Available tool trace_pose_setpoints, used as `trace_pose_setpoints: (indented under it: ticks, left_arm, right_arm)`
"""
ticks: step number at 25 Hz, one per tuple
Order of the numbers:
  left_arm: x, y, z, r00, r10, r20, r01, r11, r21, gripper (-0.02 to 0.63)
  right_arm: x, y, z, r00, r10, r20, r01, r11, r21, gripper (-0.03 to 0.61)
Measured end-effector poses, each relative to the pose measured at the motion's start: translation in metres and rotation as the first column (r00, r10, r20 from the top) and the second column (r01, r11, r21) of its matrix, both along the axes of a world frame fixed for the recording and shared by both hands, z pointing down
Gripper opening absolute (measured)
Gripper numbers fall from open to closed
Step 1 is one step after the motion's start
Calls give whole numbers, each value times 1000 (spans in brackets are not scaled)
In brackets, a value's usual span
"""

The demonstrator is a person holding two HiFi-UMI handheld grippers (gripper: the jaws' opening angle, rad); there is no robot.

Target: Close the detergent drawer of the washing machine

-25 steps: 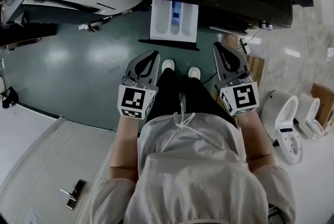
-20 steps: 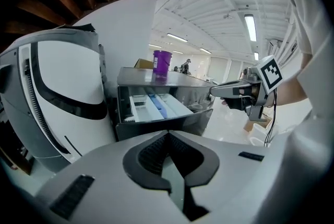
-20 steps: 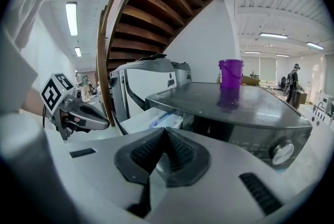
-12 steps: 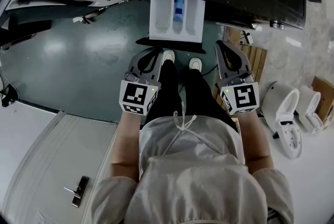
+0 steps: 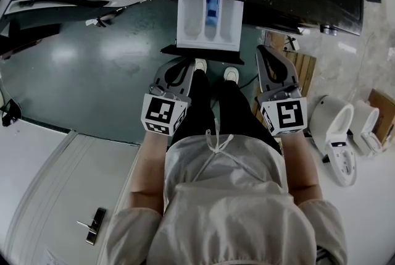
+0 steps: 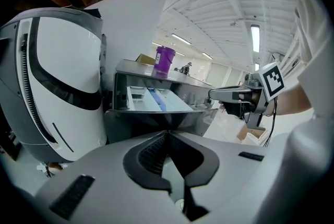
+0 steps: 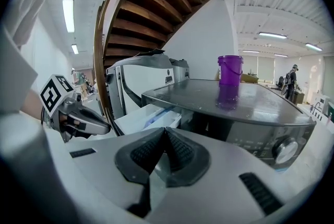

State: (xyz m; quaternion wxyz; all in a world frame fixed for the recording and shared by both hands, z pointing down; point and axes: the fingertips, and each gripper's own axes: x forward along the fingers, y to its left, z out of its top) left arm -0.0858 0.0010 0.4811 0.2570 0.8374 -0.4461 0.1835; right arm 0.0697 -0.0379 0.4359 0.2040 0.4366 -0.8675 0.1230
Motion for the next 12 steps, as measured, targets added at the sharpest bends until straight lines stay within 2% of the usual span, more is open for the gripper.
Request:
trace_pose_setpoints:
  ticks: [5,12]
  left_arm:
    - [-4,-16,-2,997,-67,-44,67,998,-12,17]
    - [-2,-44,-4,997,-59,-50,60,998,7,17]
  right_arm:
    - [-7,-5,-6,1000,-5,9,5,1000,8,5]
    - [-10,-17,-14,1000,-1,23,0,1000,14,5]
